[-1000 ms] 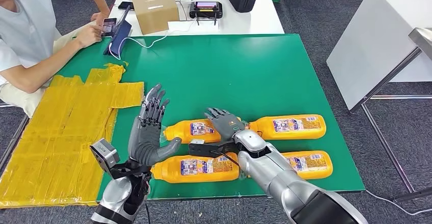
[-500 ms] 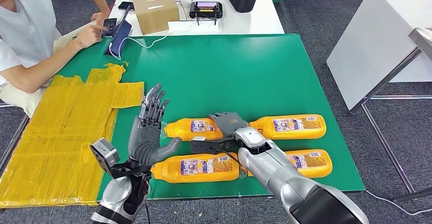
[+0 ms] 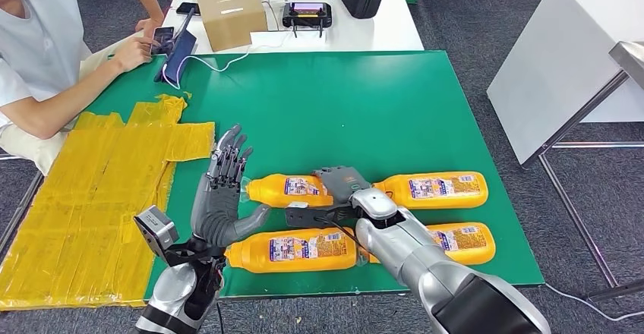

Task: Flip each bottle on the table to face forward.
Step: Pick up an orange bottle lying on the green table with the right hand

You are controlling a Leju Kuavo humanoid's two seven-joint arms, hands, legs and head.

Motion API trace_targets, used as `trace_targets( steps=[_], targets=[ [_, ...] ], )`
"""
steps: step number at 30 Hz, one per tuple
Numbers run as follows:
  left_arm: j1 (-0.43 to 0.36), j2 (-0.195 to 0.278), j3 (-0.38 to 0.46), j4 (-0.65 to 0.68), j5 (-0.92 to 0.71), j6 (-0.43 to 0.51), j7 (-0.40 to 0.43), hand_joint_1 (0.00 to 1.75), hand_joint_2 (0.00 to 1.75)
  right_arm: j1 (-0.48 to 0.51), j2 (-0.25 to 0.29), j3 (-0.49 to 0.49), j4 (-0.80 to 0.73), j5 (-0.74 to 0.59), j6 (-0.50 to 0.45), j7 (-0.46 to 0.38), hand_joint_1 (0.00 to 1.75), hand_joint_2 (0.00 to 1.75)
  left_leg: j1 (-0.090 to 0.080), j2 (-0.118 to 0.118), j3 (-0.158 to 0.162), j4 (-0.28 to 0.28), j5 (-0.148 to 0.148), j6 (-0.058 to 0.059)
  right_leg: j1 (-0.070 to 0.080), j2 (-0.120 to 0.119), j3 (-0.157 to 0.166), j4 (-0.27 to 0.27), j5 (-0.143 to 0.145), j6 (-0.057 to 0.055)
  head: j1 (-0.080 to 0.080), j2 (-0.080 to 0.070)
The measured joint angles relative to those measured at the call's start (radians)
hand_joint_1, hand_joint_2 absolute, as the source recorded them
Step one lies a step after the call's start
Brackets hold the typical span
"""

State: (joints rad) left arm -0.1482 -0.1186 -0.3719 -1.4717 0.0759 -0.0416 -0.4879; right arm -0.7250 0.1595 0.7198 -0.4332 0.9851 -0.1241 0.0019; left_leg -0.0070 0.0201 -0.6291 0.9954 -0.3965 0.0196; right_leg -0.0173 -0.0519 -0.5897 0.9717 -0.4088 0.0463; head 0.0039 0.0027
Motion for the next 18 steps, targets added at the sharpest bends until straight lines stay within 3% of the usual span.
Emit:
trace_targets(
  steps=[3, 6, 11, 18],
  targets=[
    [0.002, 0.0, 0.0, -0.001, 0.0, 0.001, 0.0, 0.0, 1.75, 0.008, -0.002, -0.005, -0.001, -0.007, -0.068, 0.0, 1.75, 1.75, 0.0, 0.0, 0.0, 0.0, 0.0, 0.0, 0.0, 0.0, 0.0, 0.0, 0.0, 0.0, 0.0, 0.0],
    [0.012, 0.0, 0.001, -0.01, -0.002, 0.007, 0.0, 0.0, 1.75, 0.026, -0.012, -0.034, -0.022, -0.031, -0.213, -0.008, 1.75, 1.75, 0.0, 0.0, 0.0, 0.0, 0.0, 0.0, 0.0, 0.0, 0.0, 0.0, 0.0, 0.0, 0.0, 0.0],
    [0.031, 0.001, 0.003, -0.028, -0.019, 0.026, 0.002, 0.0, 1.75, 0.093, -0.034, -0.179, -0.158, -0.16, -0.419, -0.088, 1.75, 1.75, 0.0, -0.001, 0.0, 0.0, 0.0, 0.0, 0.0, 0.0, 0.0, 0.0, 0.0, 0.0, 0.0, 0.0],
    [0.042, 0.001, 0.005, -0.028, -0.031, 0.04, 0.002, 0.0, 1.75, 0.177, -0.048, -0.361, -0.333, -0.271, -0.454, -0.164, 1.75, 1.75, 0.0, -0.001, 0.0, 0.0, 0.0, 0.0, 0.0, 0.0, 0.0, 0.0, 0.0, 0.0, 0.0, 0.0]
  ],
)
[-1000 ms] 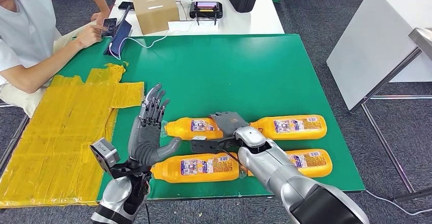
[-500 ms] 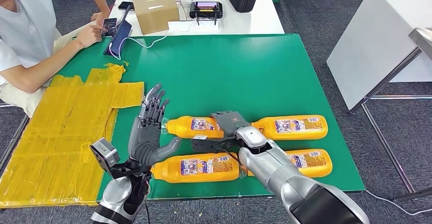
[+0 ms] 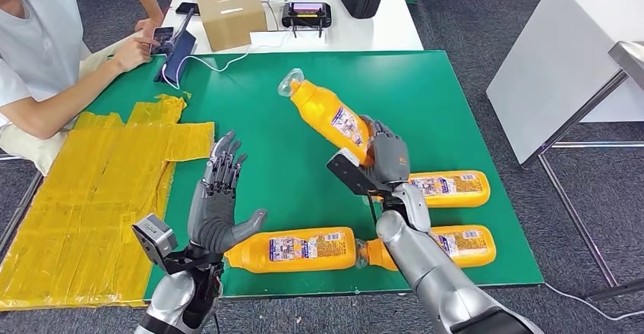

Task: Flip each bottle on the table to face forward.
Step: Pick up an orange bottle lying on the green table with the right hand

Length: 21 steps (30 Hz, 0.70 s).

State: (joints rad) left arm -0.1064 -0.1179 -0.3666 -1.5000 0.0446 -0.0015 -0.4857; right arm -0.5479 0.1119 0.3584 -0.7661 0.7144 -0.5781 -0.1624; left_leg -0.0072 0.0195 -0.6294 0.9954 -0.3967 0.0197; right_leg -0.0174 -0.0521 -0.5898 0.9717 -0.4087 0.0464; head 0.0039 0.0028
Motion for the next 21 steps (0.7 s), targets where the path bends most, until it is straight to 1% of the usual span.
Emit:
trace_targets(
  steps=[3, 8, 11, 14, 16, 18, 21],
  targets=[
    [0.001, 0.0, 0.0, 0.0, 0.0, 0.001, 0.0, 0.0, 1.75, 0.019, -0.001, -0.033, -0.034, -0.028, 0.001, -0.016, 1.75, 1.75, 0.0, 0.0, 0.0, 0.0, 0.0, 0.0, 0.0, 0.0, 0.0, 0.0, 0.0, 0.0, 0.0, 0.0],
    [0.001, 0.0, 0.0, 0.0, -0.005, 0.005, -0.001, 0.0, 1.75, 0.047, 0.0, -0.092, -0.079, -0.125, 0.028, -0.055, 1.75, 1.75, 0.0, 0.0, 0.0, 0.0, 0.0, 0.0, 0.0, 0.0, 0.0, 0.0, 0.0, 0.0, 0.0, 0.0],
    [0.0, 0.0, -0.001, 0.0, -0.02, 0.013, -0.002, 0.0, 1.75, 0.072, 0.006, -0.122, -0.112, -0.201, 0.075, -0.083, 1.75, 1.75, 0.0, 0.0, 0.0, 0.0, 0.0, 0.0, 0.0, 0.0, 0.0, 0.0, 0.0, 0.0, 0.0, 0.0],
    [0.0, 0.002, -0.001, -0.002, -0.031, 0.023, -0.001, 0.0, 1.75, 0.112, 0.02, -0.137, -0.169, -0.3, 0.167, -0.13, 1.75, 1.75, 0.0, 0.0, 0.0, 0.0, 0.0, 0.0, 0.0, 0.0, 0.0, 0.0, 0.0, 0.0, 0.0, 0.0],
    [0.0, 0.005, -0.002, -0.006, -0.04, 0.03, 0.005, 0.0, 1.75, 0.155, 0.03, -0.129, -0.229, -0.348, 0.244, -0.162, 1.75, 1.75, 0.0, 0.0, 0.0, 0.0, 0.0, 0.0, 0.0, 0.0, 0.0, 0.0, 0.0, 0.0, 0.0, 0.0],
    [0.0, 0.009, -0.002, -0.008, -0.05, 0.034, 0.017, 0.0, 1.75, 0.203, 0.036, -0.096, -0.299, -0.358, 0.3, -0.186, 1.75, 1.75, 0.0, 0.0, 0.0, 0.0, 0.0, 0.0, 0.0, 0.0, -0.001, 0.0, 0.0, 0.0, 0.0, 0.0],
    [-0.003, 0.017, -0.007, -0.01, -0.07, 0.04, 0.037, 0.0, 1.75, 0.269, 0.038, -0.008, -0.398, -0.318, 0.326, -0.211, 1.75, 1.75, 0.001, 0.0, 0.0, 0.0, 0.0, 0.0, 0.0, 0.0, -0.001, 0.0, -0.001, 0.0, 0.0, 0.0]
  ],
)
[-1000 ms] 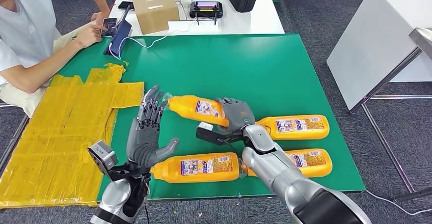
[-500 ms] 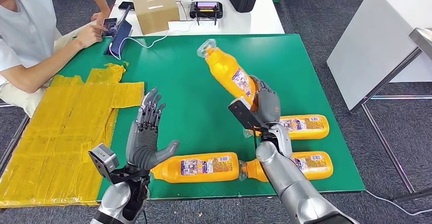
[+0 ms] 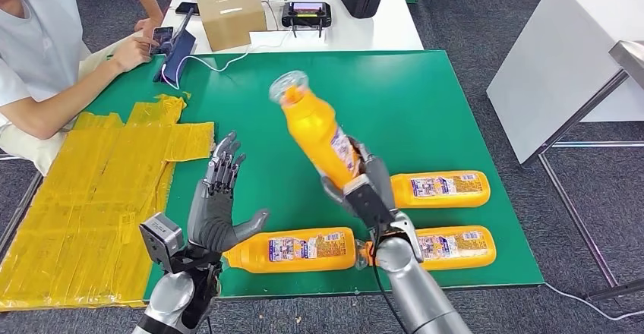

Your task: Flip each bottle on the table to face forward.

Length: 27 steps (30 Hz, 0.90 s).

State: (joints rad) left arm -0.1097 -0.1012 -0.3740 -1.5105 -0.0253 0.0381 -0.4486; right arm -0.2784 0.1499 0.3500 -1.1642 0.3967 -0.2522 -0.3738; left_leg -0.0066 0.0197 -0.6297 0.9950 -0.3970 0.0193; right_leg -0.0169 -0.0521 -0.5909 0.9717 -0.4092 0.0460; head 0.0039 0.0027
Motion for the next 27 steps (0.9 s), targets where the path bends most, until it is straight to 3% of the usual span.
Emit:
trace_targets(
  steps=[8, 19, 20, 23, 24, 27],
  targets=[
    [-0.037, 0.007, -0.018, -0.004, -0.013, 0.006, 0.03, 0.0, 1.75, 0.056, -0.009, 0.24, -0.11, 0.184, -0.064, 0.013, 1.75, 1.75, 0.0, 0.0, 0.0, 0.0, 0.0, 0.0, 0.0, 0.0, 0.0, 0.0, 0.0, 0.0, 0.0, 0.0],
    [-0.041, 0.012, -0.037, -0.004, 0.007, 0.003, 0.035, 0.0, 1.75, 0.038, -0.016, 0.316, -0.091, 0.229, -0.123, 0.033, 1.75, 1.75, 0.0, 0.0, 0.0, 0.0, 0.0, 0.0, 0.0, 0.0, 0.0, 0.0, 0.0, 0.0, 0.0, 0.0],
    [-0.041, 0.012, -0.037, -0.004, 0.007, 0.003, 0.035, 0.13, 1.75, 0.037, -0.016, 0.317, -0.088, 0.23, -0.123, 0.034, 1.75, 1.75, 0.0, 0.0, 0.0, 0.0, 0.0, 0.0, 0.0, 0.0, 0.0, 0.0, 0.0, 0.0, 0.0, 0.0],
    [-0.041, 0.014, -0.039, -0.004, 0.011, 0.002, 0.033, 1.44, 1.75, 0.032, -0.016, 0.322, -0.08, 0.233, -0.125, 0.035, 1.75, 1.75, 0.0, 0.0, 0.0, 0.0, 0.0, 0.0, 0.0, 0.0, 0.0, 0.0, 0.0, 0.0, 0.0, 0.0],
    [-0.041, 0.015, -0.04, -0.005, 0.015, 0.002, 0.032, 1.75, 1.75, 0.029, -0.016, 0.324, -0.077, 0.234, -0.126, 0.036, 1.75, 1.75, 0.0, 0.0, 0.0, 0.0, 0.0, 0.0, 0.0, 0.0, 0.0, 0.0, 0.0, 0.0, 0.0, 0.0],
    [-0.04, 0.016, -0.041, -0.008, 0.028, 0.0, 0.025, 1.75, 1.75, 0.02, -0.016, 0.33, -0.067, 0.234, -0.128, 0.036, 1.75, 1.75, 0.0, 0.0, 0.0, 0.0, 0.001, 0.0, -0.001, 0.0, 0.0, 0.0, 0.0, 0.0, 0.0, 0.0]
  ],
)
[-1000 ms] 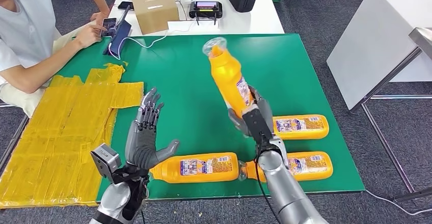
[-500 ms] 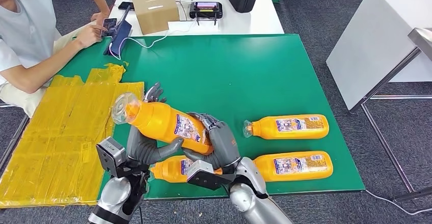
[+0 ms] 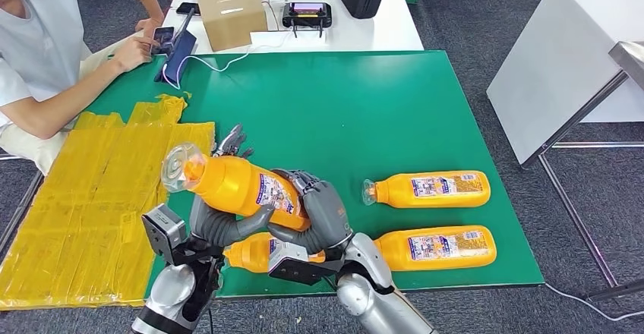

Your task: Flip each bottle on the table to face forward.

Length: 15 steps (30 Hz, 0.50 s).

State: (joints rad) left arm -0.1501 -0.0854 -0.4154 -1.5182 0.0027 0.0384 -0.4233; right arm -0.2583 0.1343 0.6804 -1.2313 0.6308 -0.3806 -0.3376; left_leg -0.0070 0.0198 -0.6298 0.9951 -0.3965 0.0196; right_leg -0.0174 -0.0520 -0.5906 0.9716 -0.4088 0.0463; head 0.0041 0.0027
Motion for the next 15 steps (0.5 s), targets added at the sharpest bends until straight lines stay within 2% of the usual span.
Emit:
trace_targets(
  steps=[15],
  targets=[
    [0.001, 0.003, -0.008, -0.013, 0.029, 0.0, -0.005, 1.75, 1.75, -0.015, 0.0, 0.016, 0.028, -0.003, -0.005, -0.001, 1.75, 1.75, 0.0, 0.0, 0.0, 0.0, 0.0, 0.0, 0.0, 0.0, 0.0, 0.0, 0.0, 0.0, 0.0, 0.0]
  ],
)
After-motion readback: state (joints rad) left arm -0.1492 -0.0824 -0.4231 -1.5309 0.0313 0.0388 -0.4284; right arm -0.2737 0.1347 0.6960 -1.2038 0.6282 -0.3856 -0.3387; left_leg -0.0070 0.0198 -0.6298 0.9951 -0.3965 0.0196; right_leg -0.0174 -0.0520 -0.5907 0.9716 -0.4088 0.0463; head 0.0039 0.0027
